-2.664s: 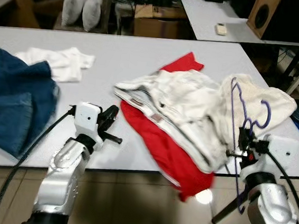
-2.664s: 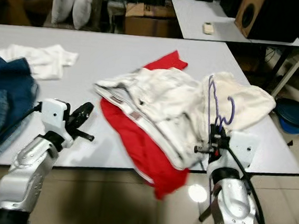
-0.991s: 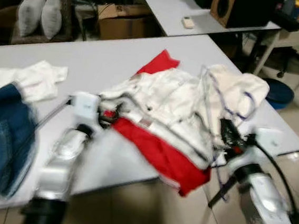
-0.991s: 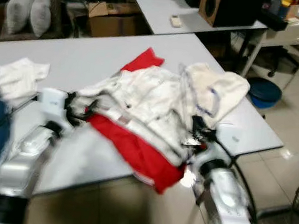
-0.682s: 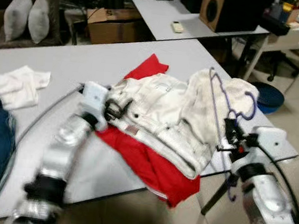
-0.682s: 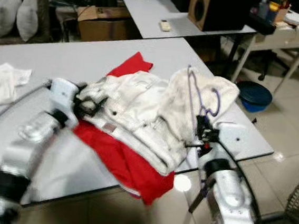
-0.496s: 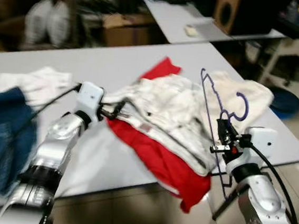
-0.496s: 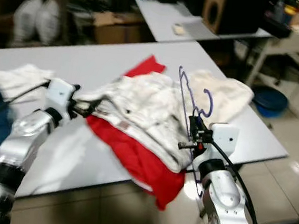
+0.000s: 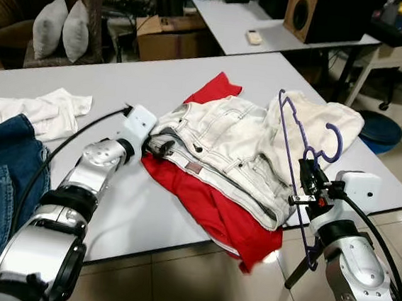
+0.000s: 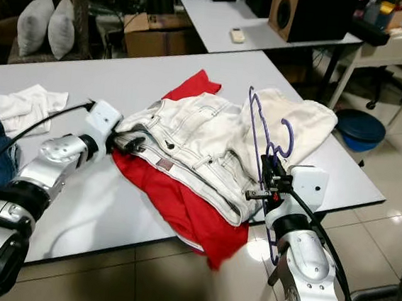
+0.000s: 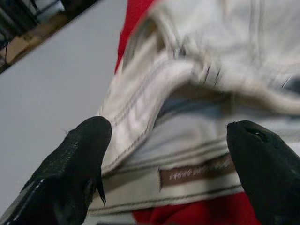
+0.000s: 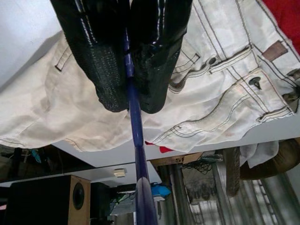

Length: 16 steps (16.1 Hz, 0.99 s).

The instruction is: Hang hanger

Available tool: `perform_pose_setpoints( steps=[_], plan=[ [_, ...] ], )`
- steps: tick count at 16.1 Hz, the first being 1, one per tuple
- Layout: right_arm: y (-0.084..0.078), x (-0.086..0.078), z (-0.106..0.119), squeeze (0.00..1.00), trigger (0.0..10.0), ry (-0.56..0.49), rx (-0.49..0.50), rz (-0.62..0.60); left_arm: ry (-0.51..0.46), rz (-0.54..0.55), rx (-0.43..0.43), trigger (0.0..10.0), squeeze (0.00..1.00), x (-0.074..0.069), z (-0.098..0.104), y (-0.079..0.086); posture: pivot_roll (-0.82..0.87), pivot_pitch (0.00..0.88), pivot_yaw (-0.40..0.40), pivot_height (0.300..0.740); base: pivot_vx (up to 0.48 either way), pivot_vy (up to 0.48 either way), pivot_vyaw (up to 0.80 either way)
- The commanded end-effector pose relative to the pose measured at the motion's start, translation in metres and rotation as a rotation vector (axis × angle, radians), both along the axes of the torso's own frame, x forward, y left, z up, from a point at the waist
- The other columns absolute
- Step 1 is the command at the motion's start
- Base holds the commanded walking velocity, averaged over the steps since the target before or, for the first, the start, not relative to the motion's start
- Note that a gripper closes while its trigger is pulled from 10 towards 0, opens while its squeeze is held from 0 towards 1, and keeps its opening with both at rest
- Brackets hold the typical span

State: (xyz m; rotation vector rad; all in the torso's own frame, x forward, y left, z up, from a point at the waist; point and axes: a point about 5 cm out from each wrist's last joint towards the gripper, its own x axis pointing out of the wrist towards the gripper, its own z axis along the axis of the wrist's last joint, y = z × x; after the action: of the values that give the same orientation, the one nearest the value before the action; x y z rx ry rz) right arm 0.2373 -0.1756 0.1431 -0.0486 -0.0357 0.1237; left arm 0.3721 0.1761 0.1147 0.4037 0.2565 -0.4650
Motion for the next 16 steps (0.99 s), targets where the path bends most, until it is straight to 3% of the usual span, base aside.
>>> perform_pose_setpoints(
  steps=[1, 2, 7, 16],
  plan=[
    [-0.001, 0.001, 0.002, 0.0, 10.0, -0.009, -0.01, -0.005, -0.006, 0.019, 0.072, 3.8, 0.0, 0.003, 0.001, 0.003, -0.17, 0.0, 0.109, 0.74, 0.0, 0.0, 0.0],
    [-0.001, 0.001, 0.002, 0.0, 10.0, -0.011, -0.013, -0.01, -0.015, 0.039, 0.096, 0.0, 0.0, 0.004, 0.001, 0.004, -0.17, 0.0, 0.11, 0.74, 0.0, 0.0, 0.0],
    [0.002, -0.001, 0.003, 0.0, 10.0, -0.03, -0.008, -0.015, -0.056, 0.062, 0.009, 0.0, 0.0, 0.009, 0.006, -0.008, -0.18, 0.0, 0.117, 0.74, 0.0, 0.0, 0.0],
    [0.004, -0.002, 0.004, 0.0, 10.0, -0.051, -0.008, -0.021, -0.077, 0.077, 0.048, 0.0, 0.0, 0.015, 0.011, -0.023, -0.21, 0.0, 0.15, 0.74, 0.0, 0.0, 0.0]
  ],
)
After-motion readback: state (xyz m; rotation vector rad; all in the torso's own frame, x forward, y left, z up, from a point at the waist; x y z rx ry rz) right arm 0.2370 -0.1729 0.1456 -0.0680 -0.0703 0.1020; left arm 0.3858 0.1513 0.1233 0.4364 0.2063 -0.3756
